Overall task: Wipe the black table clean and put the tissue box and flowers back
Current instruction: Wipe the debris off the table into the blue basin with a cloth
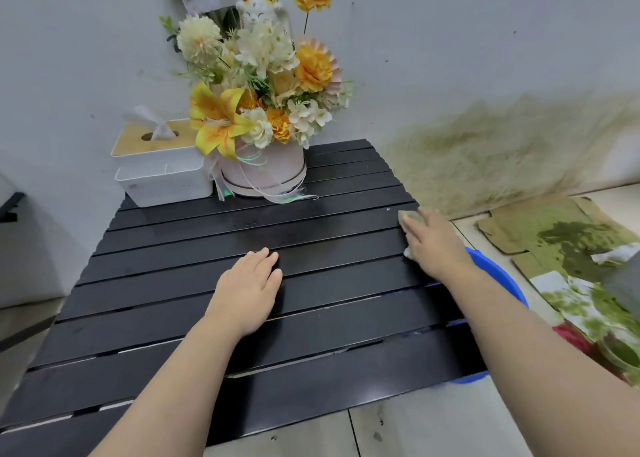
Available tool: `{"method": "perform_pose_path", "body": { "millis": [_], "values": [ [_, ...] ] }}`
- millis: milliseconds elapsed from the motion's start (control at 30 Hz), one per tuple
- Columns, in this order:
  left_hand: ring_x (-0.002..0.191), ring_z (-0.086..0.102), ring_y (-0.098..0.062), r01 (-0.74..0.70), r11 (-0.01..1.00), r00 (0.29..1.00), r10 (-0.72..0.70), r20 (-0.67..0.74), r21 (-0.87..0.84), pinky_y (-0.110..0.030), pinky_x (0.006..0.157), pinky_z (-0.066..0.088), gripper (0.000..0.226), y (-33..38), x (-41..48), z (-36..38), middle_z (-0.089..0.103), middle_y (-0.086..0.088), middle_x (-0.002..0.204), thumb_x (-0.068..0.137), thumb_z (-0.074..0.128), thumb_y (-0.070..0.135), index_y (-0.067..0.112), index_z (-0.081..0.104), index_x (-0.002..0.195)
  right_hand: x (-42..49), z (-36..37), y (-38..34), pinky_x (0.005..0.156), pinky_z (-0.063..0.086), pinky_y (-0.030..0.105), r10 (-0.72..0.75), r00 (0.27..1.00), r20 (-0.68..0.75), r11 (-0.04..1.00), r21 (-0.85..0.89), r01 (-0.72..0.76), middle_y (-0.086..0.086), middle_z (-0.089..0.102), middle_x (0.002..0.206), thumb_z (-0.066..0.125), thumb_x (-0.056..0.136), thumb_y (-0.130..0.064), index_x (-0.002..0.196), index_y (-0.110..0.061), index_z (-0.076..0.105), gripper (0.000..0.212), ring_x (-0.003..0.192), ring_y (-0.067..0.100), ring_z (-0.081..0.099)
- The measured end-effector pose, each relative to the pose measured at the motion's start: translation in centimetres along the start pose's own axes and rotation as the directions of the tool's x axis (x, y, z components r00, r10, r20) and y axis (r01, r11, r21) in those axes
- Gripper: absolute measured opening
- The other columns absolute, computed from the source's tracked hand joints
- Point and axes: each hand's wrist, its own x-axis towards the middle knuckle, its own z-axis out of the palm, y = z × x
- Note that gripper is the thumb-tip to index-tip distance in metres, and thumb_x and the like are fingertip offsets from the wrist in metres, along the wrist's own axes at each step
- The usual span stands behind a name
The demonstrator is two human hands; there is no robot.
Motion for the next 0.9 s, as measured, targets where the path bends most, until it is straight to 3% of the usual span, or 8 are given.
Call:
{"method": "perform_pose_path", "body": {
  "millis": [133, 300, 367, 467, 567, 700, 767, 900],
  "values": [
    [0.144, 0.014, -0.016, 0.006, 1.0, 0.999, -0.007, -0.043, -0.011, -0.034, 0.116, 0.012, 0.046, -1.6, 2.8, -2.3, 0.024, 0.002, 0.154, 0.098, 0.026, 0.031, 0.02, 0.028, 0.143, 5.2, 0.5, 0.2, 0.105, 0.032, 0.035, 0.091, 0.996, -0.009, 0.972, 0.217, -0.087, 0.014, 0.036, 0.143, 0.057, 0.09, -0.01, 0.13, -0.009, 0.052, 0.041, 0.129, 0.031, 0.038],
    [0.146, -0.005, -0.018, 0.055, 0.993, 0.998, -0.06, 0.036, 0.106, -0.038, 0.118, 0.002, 0.052, -2.7, 6.1, -1.6, 0.002, -0.001, 0.158, 0.099, 0.019, 0.032, 0.017, 0.01, 0.147, 6.7, 4.9, -9.1, 0.076, 0.04, 0.036, -0.191, 0.981, -0.031, 0.98, -0.068, 0.189, 0.012, 0.054, 0.107, 0.067, 0.077, -0.02, 0.1, -0.004, 0.057, 0.029, 0.109, 0.032, 0.042],
    [0.146, -0.006, -0.018, 0.062, 0.988, 0.998, -0.065, 0.018, 0.14, -0.037, 0.118, 0.001, 0.052, -2.9, 6.2, -0.9, -0.001, -0.001, 0.158, 0.099, 0.018, 0.032, 0.018, 0.006, 0.147, 5.7, 7.6, -13.5, 0.087, 0.043, 0.039, -0.418, 0.908, -0.022, 0.908, -0.048, 0.416, 0.012, 0.054, 0.112, 0.062, 0.078, -0.018, 0.106, -0.005, 0.057, 0.03, 0.113, 0.033, 0.042],
    [0.145, -0.006, -0.017, 0.059, 0.988, 0.998, -0.06, 0.002, 0.145, -0.036, 0.118, 0.0, 0.052, -3.1, 6.0, -0.7, -0.002, 0.001, 0.158, 0.099, 0.017, 0.032, 0.019, 0.004, 0.147, 5.3, 7.7, -14.5, 0.101, 0.037, 0.043, -0.539, 0.841, 0.037, 0.841, -0.022, 0.54, 0.012, 0.048, 0.128, 0.064, 0.08, -0.019, 0.125, -0.01, 0.051, 0.048, 0.123, 0.033, 0.036],
    [0.146, -0.006, -0.017, 0.05, 0.99, 0.999, -0.05, -0.008, 0.135, -0.036, 0.118, 0.0, 0.052, -3.3, 6.1, -0.6, -0.002, 0.001, 0.158, 0.099, 0.016, 0.033, 0.019, 0.005, 0.148, 7.1, 5.0, -8.5, 0.091, 0.043, 0.045, -0.428, 0.901, 0.07, 0.899, -0.07, 0.432, 0.007, 0.049, 0.123, 0.067, 0.074, -0.019, 0.116, -0.018, 0.051, 0.044, 0.12, 0.036, 0.04],
    [0.146, -0.006, -0.019, 0.041, 0.988, 0.999, -0.038, -0.024, 0.151, -0.036, 0.118, 0.001, 0.052, -3.5, 6.4, -0.3, -0.002, 0.0, 0.158, 0.099, 0.015, 0.033, 0.018, 0.004, 0.148, 8.6, 2.9, -1.0, 0.099, 0.039, 0.04, 0.023, 1.0, -0.017, 0.998, -0.064, -0.024, 0.012, 0.041, 0.135, 0.058, 0.085, -0.02, 0.132, -0.02, 0.046, 0.049, 0.128, 0.031, 0.033],
    [0.146, -0.006, -0.019, 0.046, 0.989, 0.999, -0.044, -0.013, 0.142, -0.036, 0.118, 0.0, 0.052, -3.6, 6.5, -0.2, -0.002, 0.0, 0.158, 0.099, 0.015, 0.033, 0.019, 0.003, 0.147, 8.7, 3.8, -3.1, 0.094, 0.041, 0.038, 0.04, 0.993, -0.109, 0.982, -0.177, -0.059, 0.012, 0.046, 0.13, 0.043, 0.092, -0.027, 0.128, -0.016, 0.048, 0.037, 0.123, 0.031, 0.035],
    [0.146, -0.005, -0.017, 0.034, 0.999, 0.999, -0.034, 0.006, 0.039, -0.034, 0.118, -0.001, 0.052, -3.7, 6.6, -0.8, -0.001, 0.0, 0.158, 0.099, 0.019, 0.031, 0.018, 0.007, 0.147, 6.7, 8.4, -13.8, 0.09, 0.044, 0.044, -0.363, 0.932, 0.013, 0.922, -0.141, 0.361, 0.013, 0.054, 0.116, 0.037, 0.085, -0.026, 0.112, -0.011, 0.054, 0.036, 0.111, 0.035, 0.042]
  ]
}}
